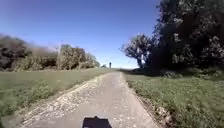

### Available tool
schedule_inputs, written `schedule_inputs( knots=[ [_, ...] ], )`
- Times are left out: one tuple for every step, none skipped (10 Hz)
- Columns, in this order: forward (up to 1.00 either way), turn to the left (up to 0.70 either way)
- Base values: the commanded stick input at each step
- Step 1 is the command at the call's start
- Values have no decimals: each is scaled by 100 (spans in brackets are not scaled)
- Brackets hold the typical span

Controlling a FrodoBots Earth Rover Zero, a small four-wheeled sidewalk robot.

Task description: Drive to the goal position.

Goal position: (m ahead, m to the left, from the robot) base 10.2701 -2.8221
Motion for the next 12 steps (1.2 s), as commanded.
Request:
schedule_inputs(
  knots=[
    [50,0],
    [50,0],
    [50,0],
    [50,0],
    [50,0],
    [50,0],
    [50,0],
    [50,0],
    [50,0],
    [50,0],
    [50,0],
    [50,0]
  ],
)
